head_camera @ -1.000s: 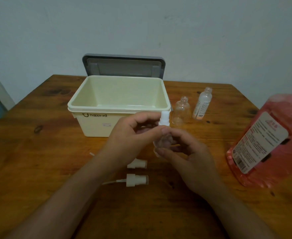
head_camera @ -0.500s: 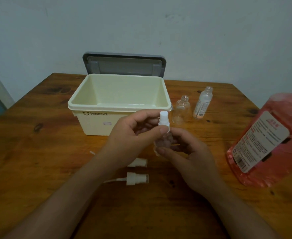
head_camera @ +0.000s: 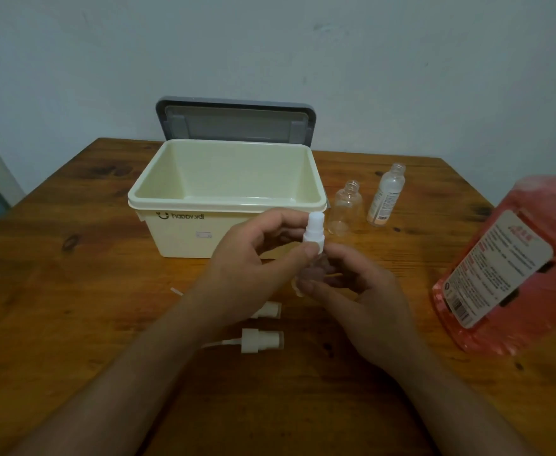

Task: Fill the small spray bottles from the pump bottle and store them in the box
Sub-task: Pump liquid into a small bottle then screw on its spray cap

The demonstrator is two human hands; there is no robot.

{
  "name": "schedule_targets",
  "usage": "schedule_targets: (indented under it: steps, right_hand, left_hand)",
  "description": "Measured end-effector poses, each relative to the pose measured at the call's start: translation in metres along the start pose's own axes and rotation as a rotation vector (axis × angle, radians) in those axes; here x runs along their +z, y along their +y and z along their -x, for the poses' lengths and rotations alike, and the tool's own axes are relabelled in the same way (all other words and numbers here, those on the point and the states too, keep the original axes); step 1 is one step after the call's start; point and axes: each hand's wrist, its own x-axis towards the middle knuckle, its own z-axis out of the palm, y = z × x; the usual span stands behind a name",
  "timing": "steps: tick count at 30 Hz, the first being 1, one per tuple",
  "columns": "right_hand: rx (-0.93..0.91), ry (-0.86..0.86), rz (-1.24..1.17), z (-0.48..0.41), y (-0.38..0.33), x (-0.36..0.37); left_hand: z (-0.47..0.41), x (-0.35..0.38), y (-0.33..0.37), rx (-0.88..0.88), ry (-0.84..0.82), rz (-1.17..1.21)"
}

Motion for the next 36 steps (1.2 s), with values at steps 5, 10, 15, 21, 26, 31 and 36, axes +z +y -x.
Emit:
schedule_targets:
  steps: [5, 10, 15, 21, 26, 31, 36]
  right_hand:
    - [-0.011, -0.021, 0.033, 0.0004, -0.0006, 0.0006]
    - [-0.002, -0.007, 0.010, 0.0003, -0.0028, -0.0003]
    - [-0.007, -0.028, 0.029, 0.0007, 0.0004, 0.0001]
    - [-0.014, -0.008, 0.015, 0.0005, -0.0019, -0.0010]
    - [-0.006, -0.017, 0.029, 0.0004, -0.0010, -0.0004]
    - [-0.006, -0.007, 0.004, 0.0011, -0.0021, -0.0011]
    - [-0.005, -0.003, 0.020, 0.0006, -0.0007, -0.0005]
  left_hand:
    - [-0.0006, 0.0050, -0.0011, 0.000, 0.056, 0.009]
    - [-0.0007, 0.0015, -0.0004, 0.002, 0.003, 0.030]
    - [-0.0003, 0.0060, -0.0001, 0.014, 0.023, 0.032]
    - [-0.0007, 0.0004, -0.0012, -0.030, -0.001, 0.088]
    - [0.0007, 0.0052, 0.0018, -0.004, 0.002, 0.034]
    - [0.0002, 0.0008, 0.0001, -0.024, 0.028, 0.058]
    - [0.0019, 0.0056, 0.0030, 0.020, 0.019, 0.007]
